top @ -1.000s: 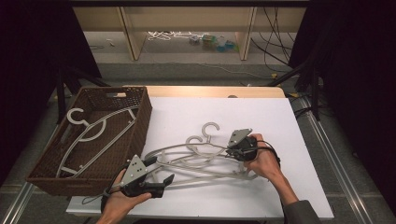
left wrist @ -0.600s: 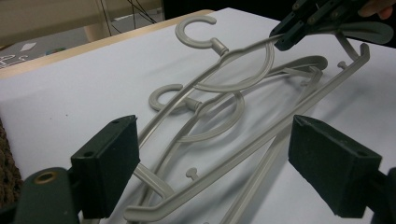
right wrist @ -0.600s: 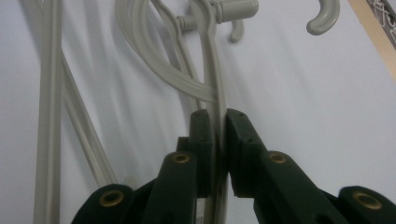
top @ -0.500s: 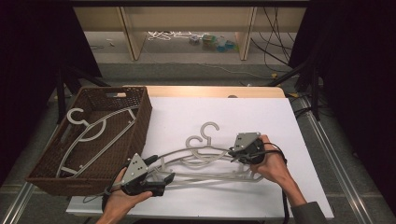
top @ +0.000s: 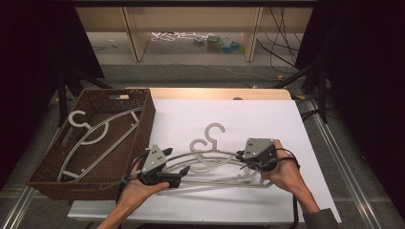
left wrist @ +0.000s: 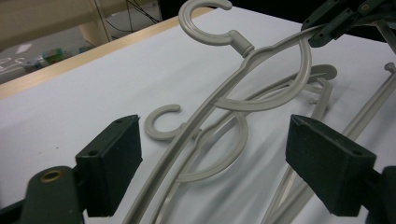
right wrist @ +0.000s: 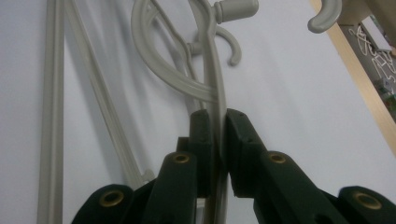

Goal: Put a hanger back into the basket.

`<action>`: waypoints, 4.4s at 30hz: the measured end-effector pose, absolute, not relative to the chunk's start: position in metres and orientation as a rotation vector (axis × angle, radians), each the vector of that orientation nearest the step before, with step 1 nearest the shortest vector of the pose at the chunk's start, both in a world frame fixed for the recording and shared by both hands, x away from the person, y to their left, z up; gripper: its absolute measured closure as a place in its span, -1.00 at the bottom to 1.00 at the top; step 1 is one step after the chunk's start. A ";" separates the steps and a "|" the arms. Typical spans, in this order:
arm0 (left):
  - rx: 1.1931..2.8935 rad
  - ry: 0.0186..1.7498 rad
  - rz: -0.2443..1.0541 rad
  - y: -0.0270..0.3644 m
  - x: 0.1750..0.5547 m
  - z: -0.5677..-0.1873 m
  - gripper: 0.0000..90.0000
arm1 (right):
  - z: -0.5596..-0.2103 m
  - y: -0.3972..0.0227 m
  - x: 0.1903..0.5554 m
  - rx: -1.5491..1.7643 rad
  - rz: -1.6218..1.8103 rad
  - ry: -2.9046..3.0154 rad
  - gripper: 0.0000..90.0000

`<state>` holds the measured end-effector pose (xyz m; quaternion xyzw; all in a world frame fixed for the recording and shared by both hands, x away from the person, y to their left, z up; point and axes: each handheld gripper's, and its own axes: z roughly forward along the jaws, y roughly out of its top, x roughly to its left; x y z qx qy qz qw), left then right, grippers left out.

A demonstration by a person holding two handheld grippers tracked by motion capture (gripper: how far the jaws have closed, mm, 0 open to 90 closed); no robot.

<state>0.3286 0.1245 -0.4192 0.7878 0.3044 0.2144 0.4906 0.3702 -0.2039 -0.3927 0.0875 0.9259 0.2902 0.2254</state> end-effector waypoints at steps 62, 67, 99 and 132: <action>2.262 0.431 0.391 0.074 0.352 -0.396 0.83 | -0.381 -0.198 0.359 0.402 1.008 2.439 0.07; 2.247 0.499 0.405 0.087 0.358 -0.393 0.83 | -0.378 -0.203 0.363 0.581 1.142 2.327 -0.23; 1.920 0.766 0.268 0.154 0.366 -0.345 0.83 | -0.404 -0.220 0.348 0.879 1.338 2.161 -0.57; 1.903 1.097 0.626 0.301 0.401 -0.271 0.83 | -0.416 -0.223 0.349 0.899 1.309 2.192 -0.60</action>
